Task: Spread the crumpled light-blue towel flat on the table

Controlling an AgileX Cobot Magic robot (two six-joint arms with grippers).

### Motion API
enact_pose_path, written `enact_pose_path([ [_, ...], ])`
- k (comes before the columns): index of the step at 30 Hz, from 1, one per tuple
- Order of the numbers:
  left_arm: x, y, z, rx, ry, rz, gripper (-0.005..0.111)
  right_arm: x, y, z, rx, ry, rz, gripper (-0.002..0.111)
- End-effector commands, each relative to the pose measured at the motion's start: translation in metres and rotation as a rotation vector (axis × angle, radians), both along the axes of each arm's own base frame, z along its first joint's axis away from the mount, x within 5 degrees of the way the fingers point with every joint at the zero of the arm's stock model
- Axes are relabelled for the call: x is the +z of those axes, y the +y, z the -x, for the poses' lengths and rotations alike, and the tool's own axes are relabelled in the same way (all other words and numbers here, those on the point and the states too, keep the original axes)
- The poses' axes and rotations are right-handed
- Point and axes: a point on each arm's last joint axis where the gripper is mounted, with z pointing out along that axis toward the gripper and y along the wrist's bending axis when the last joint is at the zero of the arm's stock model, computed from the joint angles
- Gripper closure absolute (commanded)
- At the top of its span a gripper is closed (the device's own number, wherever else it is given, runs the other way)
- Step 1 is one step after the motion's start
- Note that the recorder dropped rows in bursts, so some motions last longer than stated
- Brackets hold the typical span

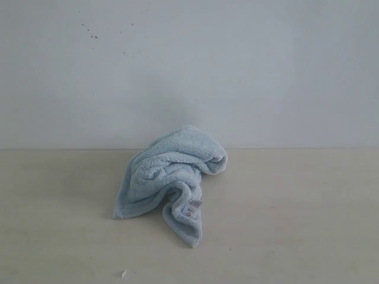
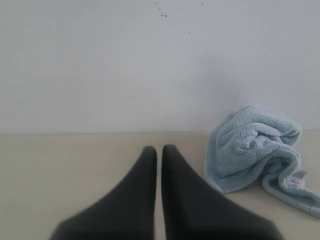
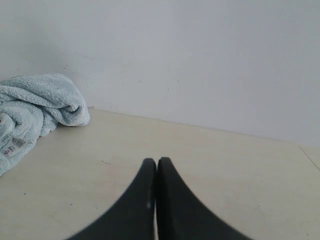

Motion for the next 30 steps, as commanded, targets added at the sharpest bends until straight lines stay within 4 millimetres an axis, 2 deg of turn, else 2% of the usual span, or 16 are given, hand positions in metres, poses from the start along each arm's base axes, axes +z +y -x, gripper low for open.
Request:
enact_pose_path([
  [1, 0.002, 0.000, 0.000, 0.004, -0.033, -0.002, 0.103, 0.001, 0.000, 0.000, 0.002, -0.010, 0.001, 0.108],
  [4, 0.010, 0.002, 0.001, 0.011, -0.111, 0.090, 0.103, 0.001, 0.000, 0.000, 0.002, -0.010, 0.001, 0.108],
  [7, 0.018, 0.005, 0.002, 0.003, -0.186, 0.407, 0.103, 0.001, 0.000, 0.000, 0.002, -0.010, 0.001, 0.108],
  [9, 0.018, 0.005, 0.002, -0.015, -0.168, 0.578, 0.103, 0.001, 0.000, 0.000, 0.002, -0.010, 0.001, 0.108],
  [17, 0.012, 0.003, 0.001, -0.040, -0.079, 0.801, 0.103, 0.001, 0.000, 0.000, 0.002, -0.010, 0.001, 0.108],
  [20, 0.015, 0.001, 0.002, -0.074, -0.026, 0.999, 0.103, 0.001, 0.000, 0.000, 0.002, -0.010, 0.001, 0.108],
  [24, 0.056, -0.002, 0.013, -0.159, -0.062, 0.857, 0.103, 0.001, 0.000, 0.000, 0.002, -0.010, 0.001, 0.108],
  [27, 0.097, -0.003, 0.023, -0.227, -0.142, 0.716, 0.103, 0.001, 0.000, 0.000, 0.002, -0.010, 0.001, 0.108],
  [30, 0.108, -0.010, 0.007, -0.218, 0.020, 0.595, 0.103, 0.001, 0.000, 0.000, 0.002, -0.010, 0.001, 0.108],
])
